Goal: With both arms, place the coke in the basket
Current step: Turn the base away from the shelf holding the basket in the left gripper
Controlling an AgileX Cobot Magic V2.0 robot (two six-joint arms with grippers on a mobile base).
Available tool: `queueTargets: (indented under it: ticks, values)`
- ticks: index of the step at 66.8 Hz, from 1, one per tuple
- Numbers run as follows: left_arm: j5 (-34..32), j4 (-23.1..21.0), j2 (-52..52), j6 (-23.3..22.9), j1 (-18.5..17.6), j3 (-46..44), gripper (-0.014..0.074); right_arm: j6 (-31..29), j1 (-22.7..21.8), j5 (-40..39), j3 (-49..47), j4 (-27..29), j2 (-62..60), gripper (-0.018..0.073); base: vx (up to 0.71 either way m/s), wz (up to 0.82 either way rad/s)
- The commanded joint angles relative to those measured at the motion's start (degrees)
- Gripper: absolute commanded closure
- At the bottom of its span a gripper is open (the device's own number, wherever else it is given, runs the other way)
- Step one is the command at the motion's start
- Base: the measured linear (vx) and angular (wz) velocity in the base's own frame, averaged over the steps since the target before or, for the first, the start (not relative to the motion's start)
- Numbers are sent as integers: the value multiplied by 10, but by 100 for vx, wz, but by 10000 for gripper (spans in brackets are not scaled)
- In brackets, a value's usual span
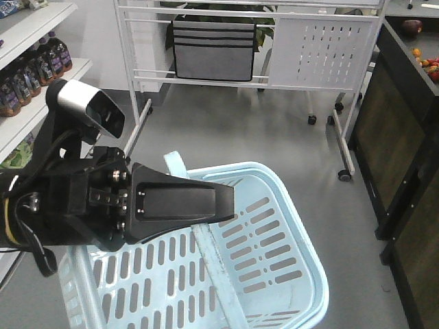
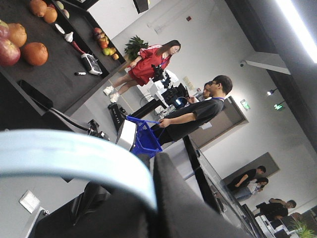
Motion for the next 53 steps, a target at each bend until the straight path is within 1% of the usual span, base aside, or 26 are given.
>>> queueTargets:
  ticks: [1, 53]
  values:
    - [-110, -51, -19, 1, -4, -14, 602, -6, -3, -40, 4, -7, -7, 564, 24, -9]
    - [-110, -51, -19, 1, -4, -14, 602, -6, -3, -40, 4, -7, -7, 564, 28, -9]
